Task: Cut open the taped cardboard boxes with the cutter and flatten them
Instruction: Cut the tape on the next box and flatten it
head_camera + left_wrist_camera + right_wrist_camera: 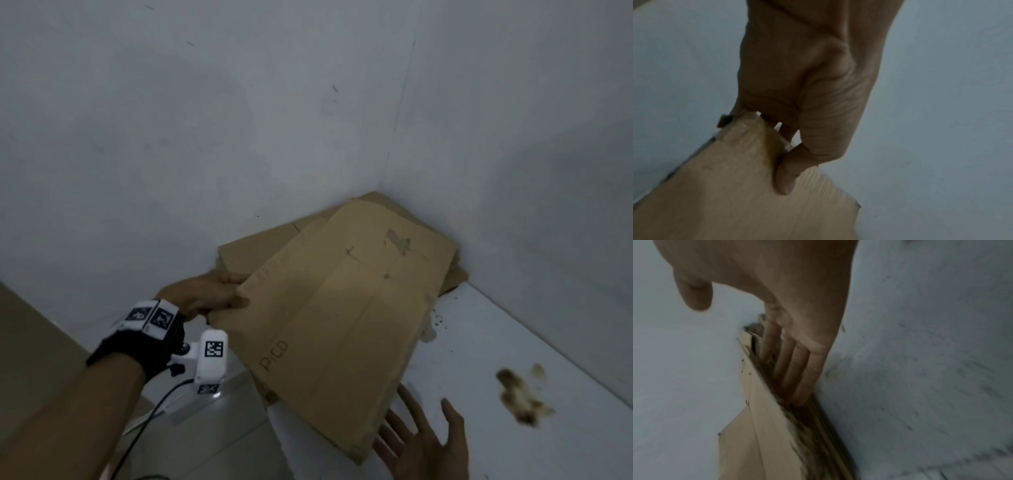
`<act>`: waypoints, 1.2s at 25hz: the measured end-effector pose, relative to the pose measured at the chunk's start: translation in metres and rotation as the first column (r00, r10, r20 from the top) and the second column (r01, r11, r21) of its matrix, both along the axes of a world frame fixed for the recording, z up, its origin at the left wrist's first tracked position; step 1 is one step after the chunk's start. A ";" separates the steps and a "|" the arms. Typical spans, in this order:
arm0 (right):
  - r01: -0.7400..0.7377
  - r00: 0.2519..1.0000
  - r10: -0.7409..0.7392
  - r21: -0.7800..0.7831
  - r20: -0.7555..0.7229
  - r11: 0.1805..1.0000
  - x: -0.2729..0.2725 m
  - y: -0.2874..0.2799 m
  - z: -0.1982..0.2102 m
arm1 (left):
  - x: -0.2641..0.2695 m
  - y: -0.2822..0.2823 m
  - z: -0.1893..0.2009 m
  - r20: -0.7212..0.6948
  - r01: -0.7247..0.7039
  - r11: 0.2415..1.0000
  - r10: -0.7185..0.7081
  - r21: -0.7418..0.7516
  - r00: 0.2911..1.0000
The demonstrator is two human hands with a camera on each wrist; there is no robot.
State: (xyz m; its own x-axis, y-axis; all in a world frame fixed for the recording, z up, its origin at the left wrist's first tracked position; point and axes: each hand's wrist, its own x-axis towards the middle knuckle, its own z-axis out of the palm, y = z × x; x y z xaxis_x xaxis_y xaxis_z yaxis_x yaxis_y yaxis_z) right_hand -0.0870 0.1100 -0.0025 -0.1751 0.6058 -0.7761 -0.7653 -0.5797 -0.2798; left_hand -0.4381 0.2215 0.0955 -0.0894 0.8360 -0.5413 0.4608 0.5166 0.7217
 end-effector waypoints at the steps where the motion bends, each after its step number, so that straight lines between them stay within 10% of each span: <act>1: -0.035 0.998 0.032 0.064 0.051 0.997 0.002 0.013 0.007 | -0.003 0.007 0.005 -0.078 0.035 0.999 -0.033 0.020 0.996; 7: -0.200 0.881 0.048 0.278 0.471 0.940 -0.005 0.121 0.008 | -0.010 0.074 0.003 -0.610 0.150 0.932 0.088 0.329 0.787; 10: -0.299 0.781 0.100 0.228 0.616 0.927 -0.018 0.166 -0.007 | -0.004 0.103 -0.010 -0.746 0.200 0.946 0.062 0.255 0.663; 15: -0.410 0.704 0.271 0.064 0.656 0.910 -0.050 0.208 -0.015 | 0.026 0.116 -0.046 -0.624 0.342 0.938 -0.297 -0.051 0.722; 18: -0.622 0.467 0.465 -0.094 0.752 0.777 -0.042 0.217 -0.017 | 0.038 0.110 -0.064 -0.649 0.408 0.900 -0.405 -0.156 0.644; 24: -0.681 0.124 0.296 -0.135 0.947 0.719 0.030 0.203 0.023 | 0.086 0.125 -0.045 -0.627 0.454 0.890 -0.372 -0.033 0.684; 30: -0.546 0.182 0.130 -0.010 0.975 0.838 0.163 0.139 0.093 | 0.234 0.115 0.007 -0.541 0.615 0.763 -0.437 0.201 0.719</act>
State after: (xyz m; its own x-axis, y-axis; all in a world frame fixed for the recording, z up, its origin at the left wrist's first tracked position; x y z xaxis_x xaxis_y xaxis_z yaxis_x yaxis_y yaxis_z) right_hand 0.0763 0.2493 0.0900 0.2718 0.8963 -0.3503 0.4062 -0.4369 -0.8026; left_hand -0.2045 0.3363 0.1024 0.2741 0.9349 -0.2255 0.8831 -0.1518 0.4440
